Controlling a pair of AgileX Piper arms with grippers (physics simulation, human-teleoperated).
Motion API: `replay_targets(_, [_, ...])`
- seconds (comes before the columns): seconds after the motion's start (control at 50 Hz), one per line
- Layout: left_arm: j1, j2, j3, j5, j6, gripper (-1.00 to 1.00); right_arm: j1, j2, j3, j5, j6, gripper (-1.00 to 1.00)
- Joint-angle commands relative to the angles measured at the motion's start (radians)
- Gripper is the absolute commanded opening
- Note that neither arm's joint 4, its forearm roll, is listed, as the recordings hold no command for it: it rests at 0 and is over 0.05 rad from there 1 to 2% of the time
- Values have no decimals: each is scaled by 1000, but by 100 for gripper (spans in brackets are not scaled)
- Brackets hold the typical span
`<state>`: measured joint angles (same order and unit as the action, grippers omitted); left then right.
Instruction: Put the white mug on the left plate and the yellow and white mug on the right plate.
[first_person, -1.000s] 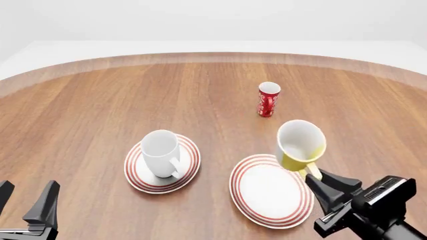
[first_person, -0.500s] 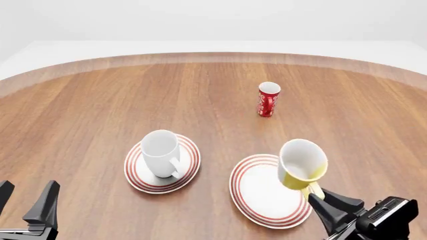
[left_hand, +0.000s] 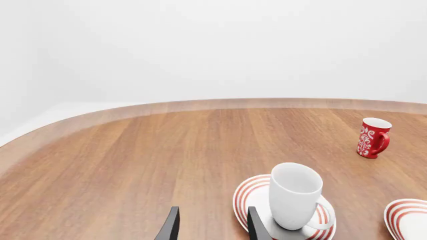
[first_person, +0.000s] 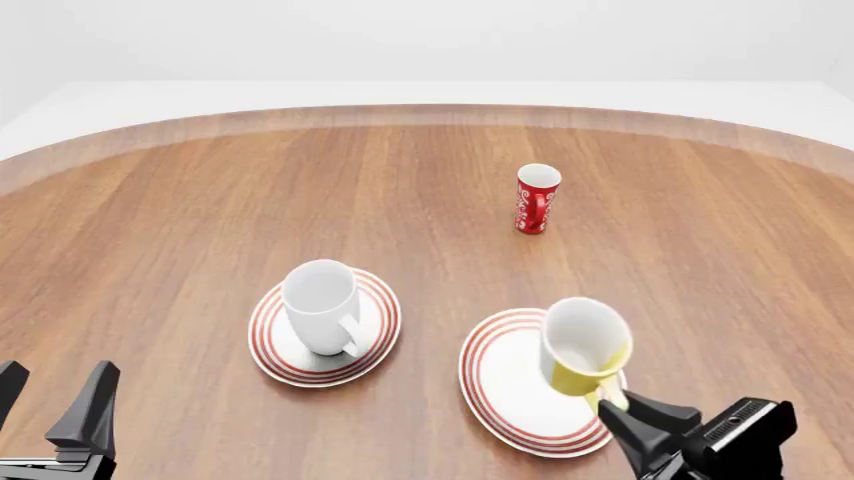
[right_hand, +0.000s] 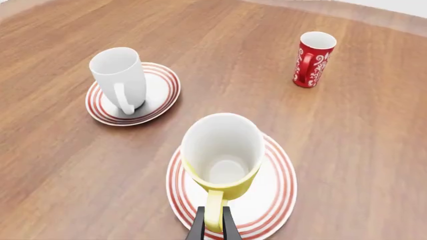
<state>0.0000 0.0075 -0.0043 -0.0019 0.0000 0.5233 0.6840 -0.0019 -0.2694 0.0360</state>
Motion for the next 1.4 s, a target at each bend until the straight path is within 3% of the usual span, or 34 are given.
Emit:
replay_targets(0.02, [0,0,0,0,0,100,11,111,1,-91,22,-100])
replay_targets(0.76, [0,0,0,0,0,100,14,366,2,-275,43,-100])
replay_targets(1.4, [0,0,0,0,0,100,-1,549,2,-404,29,-100])
